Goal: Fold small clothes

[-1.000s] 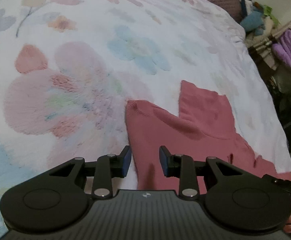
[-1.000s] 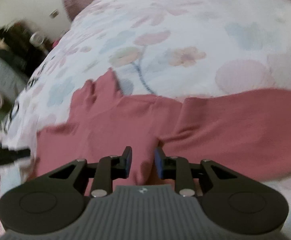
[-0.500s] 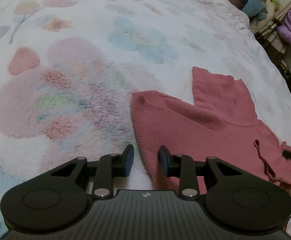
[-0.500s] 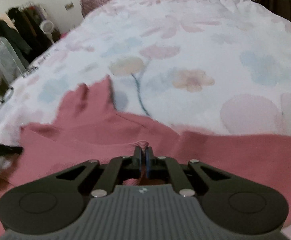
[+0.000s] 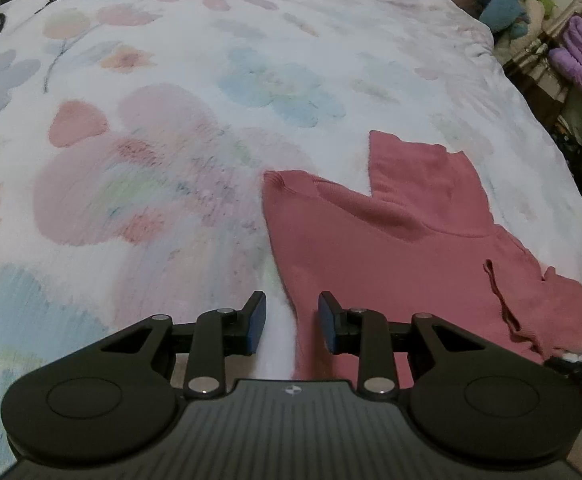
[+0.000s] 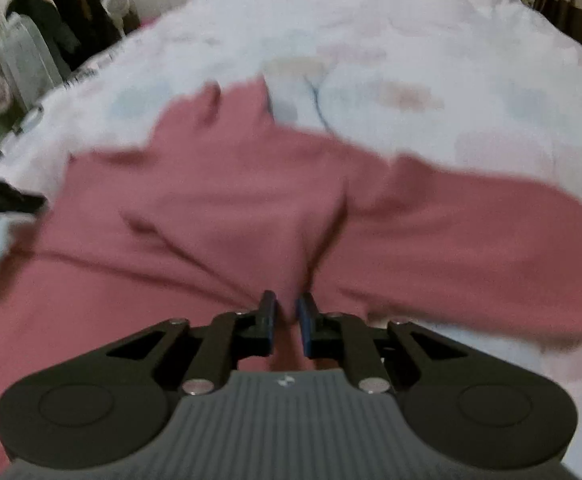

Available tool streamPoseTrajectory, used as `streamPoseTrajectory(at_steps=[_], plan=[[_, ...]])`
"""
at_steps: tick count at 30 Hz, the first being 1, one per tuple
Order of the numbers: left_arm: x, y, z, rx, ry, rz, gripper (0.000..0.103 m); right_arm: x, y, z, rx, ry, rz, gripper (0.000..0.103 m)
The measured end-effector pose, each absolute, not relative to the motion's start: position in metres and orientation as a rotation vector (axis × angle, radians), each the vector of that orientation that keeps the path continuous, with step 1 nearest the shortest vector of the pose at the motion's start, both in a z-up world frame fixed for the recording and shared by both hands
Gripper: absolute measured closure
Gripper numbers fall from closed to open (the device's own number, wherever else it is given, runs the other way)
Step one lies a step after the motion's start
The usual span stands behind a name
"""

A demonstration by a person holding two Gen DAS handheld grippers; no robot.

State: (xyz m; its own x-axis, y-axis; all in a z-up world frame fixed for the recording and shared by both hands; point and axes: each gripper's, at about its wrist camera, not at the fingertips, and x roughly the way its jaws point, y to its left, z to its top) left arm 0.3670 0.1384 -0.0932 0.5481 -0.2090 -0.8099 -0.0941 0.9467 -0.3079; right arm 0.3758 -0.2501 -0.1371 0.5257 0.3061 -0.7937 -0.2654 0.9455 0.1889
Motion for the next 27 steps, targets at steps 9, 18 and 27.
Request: streamPoseTrajectory(at_steps=[9, 18, 27], plan=[[0.363, 0.129, -0.078, -0.284, 1.002, -0.063, 0.060, 0.349, -0.369, -0.094, 0.123, 0.826, 0.103, 0.066], [0.379, 0.111, -0.089, -0.219, 1.032, 0.024, 0.060, 0.362, -0.572, -0.082, 0.021, 0.761, -0.327, 0.037], [0.386, 0.101, -0.099, -0.189, 1.074, 0.053, 0.060, 0.409, -0.625, -0.124, 0.002, 0.779, -0.341, 0.045]])
